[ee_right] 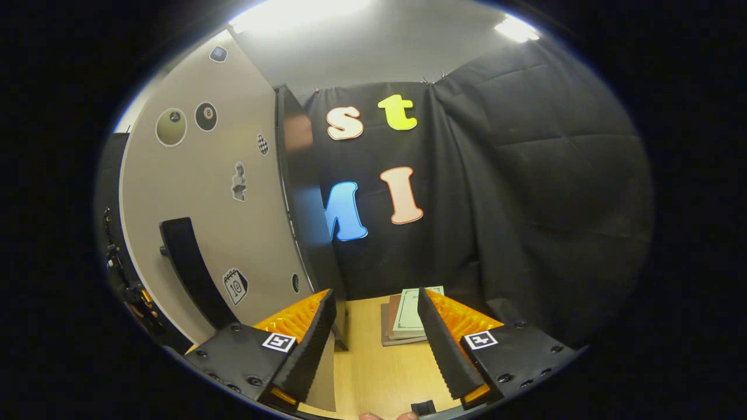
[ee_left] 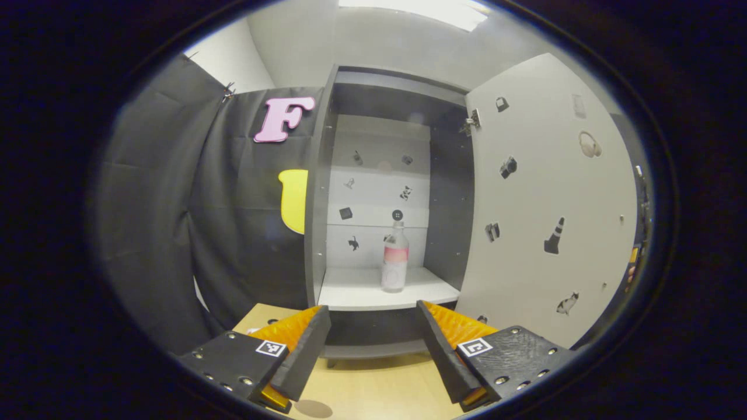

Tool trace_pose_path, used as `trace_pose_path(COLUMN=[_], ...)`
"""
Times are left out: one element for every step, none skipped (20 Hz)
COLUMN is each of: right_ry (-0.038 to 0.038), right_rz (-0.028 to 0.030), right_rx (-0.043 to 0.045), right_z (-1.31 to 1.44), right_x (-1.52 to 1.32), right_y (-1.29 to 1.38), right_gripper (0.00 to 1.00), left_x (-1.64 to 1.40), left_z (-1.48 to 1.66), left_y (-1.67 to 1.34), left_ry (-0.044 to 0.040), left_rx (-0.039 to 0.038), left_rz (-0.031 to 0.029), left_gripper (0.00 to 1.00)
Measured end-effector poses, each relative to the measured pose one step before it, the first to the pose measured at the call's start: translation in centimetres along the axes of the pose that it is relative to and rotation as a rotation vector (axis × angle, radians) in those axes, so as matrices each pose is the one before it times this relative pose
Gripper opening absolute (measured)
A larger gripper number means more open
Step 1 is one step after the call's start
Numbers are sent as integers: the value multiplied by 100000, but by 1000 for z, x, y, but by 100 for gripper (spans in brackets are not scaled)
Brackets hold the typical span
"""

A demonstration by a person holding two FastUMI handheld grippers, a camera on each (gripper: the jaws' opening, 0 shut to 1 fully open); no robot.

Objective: Open the cabinet door with the right hand, grasp the bottle in the cabinet with the left hand and place it on the coaster, then close the cabinet door with the right hand.

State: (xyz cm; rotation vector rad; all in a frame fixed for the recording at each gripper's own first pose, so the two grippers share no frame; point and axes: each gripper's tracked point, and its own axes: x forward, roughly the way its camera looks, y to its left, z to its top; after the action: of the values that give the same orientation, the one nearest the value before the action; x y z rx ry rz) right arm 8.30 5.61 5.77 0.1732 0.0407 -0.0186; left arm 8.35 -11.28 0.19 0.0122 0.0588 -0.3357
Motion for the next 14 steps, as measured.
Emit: trace_pose_path(right_ry=[548, 148, 547, 1201, 251, -571, 178, 640, 391, -129, -877, -356, 208, 4], right_rz=[-574, -529, -2509, -2801, -2625, -2668, -2662, -3514, -4244, -3298, -2936, -2235, -1345, -1797], right_rx=[134, 170, 30, 310, 145, -59, -115, -154, 140, 801, 1605, 1378, 471, -1046], right_z=[-70, 28, -90, -134, 129, 96, -25, -139, -89, -3, 79, 2, -264, -68], right_x=[361, 456, 395, 446, 149, 255, -20, -24, -135, 13, -170, -171, -181, -31], right_y=[557, 536, -77, -158, 115, 101, 118, -130, -460, -422, -366, -471, -323, -643], right_gripper=[89, 82, 82, 94, 100, 98, 98, 98, 98, 98, 98, 98, 98, 98], left_x=[798, 913, 1069, 1081, 1005, 942, 929, 879, 896, 1071, 874, 920, 902, 1002], left_z=[420, 291, 322, 245, 444, 472, 353, 155, 160, 39, 205, 137, -127, -233], left_y=[638, 494, 437, 382, 442, 317, 200, 330, 256, 29, -93, -98, -216, -385], left_ry=[-605, -388, -157, -421, -938, -862, -221, -33, 410, 372, -404, -331, 543, 470], left_rx=[-416, -464, -372, -443, -672, -764, -593, -331, -62, 178, 478, 531, 432, -33], left_rz=[-1797, -2209, -2390, -2225, -1877, -2505, -2437, -1860, -1613, -1953, -1781, -1330, -1181, -1215], left_gripper=[90, 90, 92, 91, 89, 90, 90, 89, 92, 91, 89, 90, 91, 91])
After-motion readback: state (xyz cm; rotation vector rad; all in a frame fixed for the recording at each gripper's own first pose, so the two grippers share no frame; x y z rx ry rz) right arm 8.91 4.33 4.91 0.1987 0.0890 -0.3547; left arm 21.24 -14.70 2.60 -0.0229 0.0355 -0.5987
